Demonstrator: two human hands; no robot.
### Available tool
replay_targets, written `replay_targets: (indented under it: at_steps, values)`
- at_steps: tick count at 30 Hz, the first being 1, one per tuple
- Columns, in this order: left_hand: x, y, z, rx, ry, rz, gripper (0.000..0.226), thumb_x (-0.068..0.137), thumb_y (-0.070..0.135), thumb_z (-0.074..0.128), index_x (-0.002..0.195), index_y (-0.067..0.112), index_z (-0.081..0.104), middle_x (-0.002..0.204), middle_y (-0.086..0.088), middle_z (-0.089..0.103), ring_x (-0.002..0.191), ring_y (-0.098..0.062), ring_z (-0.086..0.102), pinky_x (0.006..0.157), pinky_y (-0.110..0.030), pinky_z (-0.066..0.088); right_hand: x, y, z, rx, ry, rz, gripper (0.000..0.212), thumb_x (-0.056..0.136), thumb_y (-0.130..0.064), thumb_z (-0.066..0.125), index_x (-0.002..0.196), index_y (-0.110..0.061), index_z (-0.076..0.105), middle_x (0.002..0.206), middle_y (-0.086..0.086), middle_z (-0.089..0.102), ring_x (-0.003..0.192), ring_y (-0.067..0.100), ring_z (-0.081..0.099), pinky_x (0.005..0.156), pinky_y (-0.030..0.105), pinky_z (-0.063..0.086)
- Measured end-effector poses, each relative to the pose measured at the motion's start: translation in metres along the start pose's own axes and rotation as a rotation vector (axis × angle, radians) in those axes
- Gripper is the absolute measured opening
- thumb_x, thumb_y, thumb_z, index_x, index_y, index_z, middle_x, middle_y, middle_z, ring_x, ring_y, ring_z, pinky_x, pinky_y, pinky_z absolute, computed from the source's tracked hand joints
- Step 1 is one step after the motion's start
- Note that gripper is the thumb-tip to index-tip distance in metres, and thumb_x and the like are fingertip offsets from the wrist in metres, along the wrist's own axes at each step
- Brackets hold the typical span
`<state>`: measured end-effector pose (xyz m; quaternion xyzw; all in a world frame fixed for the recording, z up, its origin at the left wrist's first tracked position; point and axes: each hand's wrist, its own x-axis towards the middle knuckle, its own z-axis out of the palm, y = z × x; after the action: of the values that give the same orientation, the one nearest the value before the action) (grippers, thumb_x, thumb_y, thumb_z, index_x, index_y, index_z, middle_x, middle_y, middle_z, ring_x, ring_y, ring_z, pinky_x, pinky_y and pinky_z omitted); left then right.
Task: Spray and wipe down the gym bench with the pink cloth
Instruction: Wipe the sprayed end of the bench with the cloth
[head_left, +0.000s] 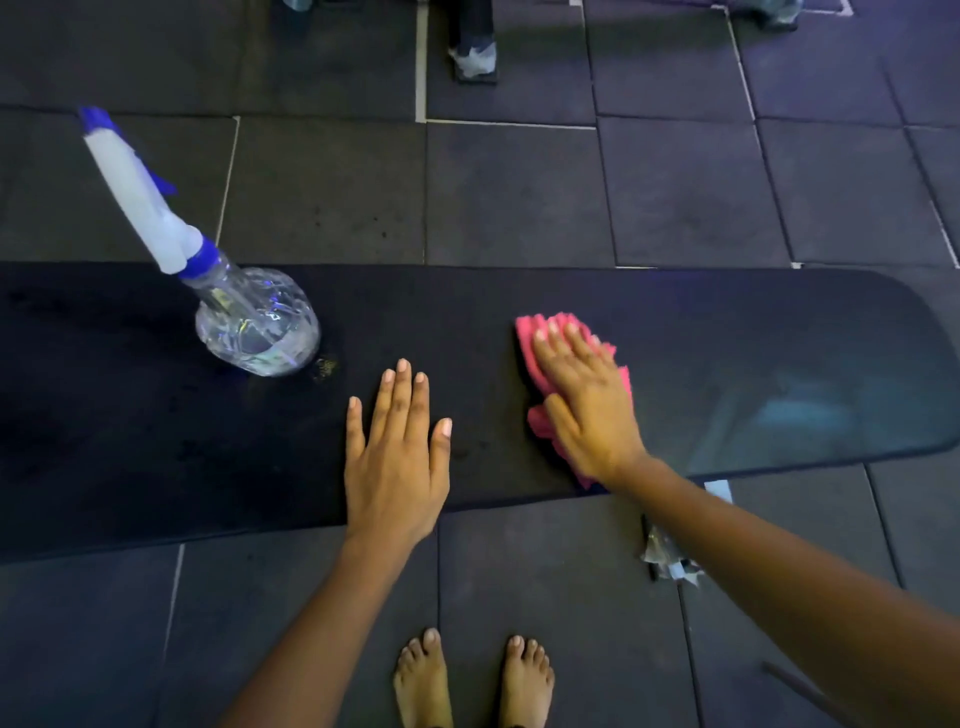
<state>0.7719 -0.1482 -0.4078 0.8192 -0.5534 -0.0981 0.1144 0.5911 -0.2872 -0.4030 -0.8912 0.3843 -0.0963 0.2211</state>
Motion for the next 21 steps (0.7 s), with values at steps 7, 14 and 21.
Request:
replay_targets:
  at_steps: [7, 14, 21]
  values:
    - [-0.005, -0.036, -0.008, -0.033, 0.047, -0.035, 0.057, 0.1, 0.039, 0.024, 0.145, 0.008, 0.039, 0.156, -0.008, 0.028, 0.146, -0.019, 0.021, 0.118, -0.051, 0.015, 0.053, -0.041, 0.005, 0.714, 0.249, 0.303, 0.045, 0.099, -0.024, 0.037, 0.136, -0.004, 0.054, 0.132, 0.011, 0.059, 0.116, 0.011, 0.059, 0.099, 0.03, 0.047]
    - [-0.006, -0.04, -0.012, -0.128, 0.108, -0.058, 0.056, 0.101, 0.038, 0.023, 0.148, 0.009, 0.033, 0.158, -0.007, 0.025, 0.147, -0.018, 0.017, 0.119, -0.047, 0.012, 0.116, -0.055, 0.019, 0.089, -0.035, 0.124, 0.064, 0.083, -0.022, 0.039, 0.145, -0.009, 0.043, 0.151, 0.011, 0.043, 0.145, 0.03, 0.03, 0.12, 0.033, 0.012]
    - [-0.003, -0.035, -0.009, -0.263, 0.179, -0.101, 0.054, 0.101, 0.034, 0.025, 0.146, 0.008, 0.037, 0.155, -0.006, 0.03, 0.146, -0.018, 0.023, 0.119, -0.048, 0.013, 0.041, -0.078, 0.029, 0.22, -0.337, -0.363, 0.073, 0.069, 0.0, 0.052, 0.142, -0.01, 0.049, 0.152, 0.009, 0.042, 0.148, 0.024, 0.025, 0.123, 0.041, 0.015]
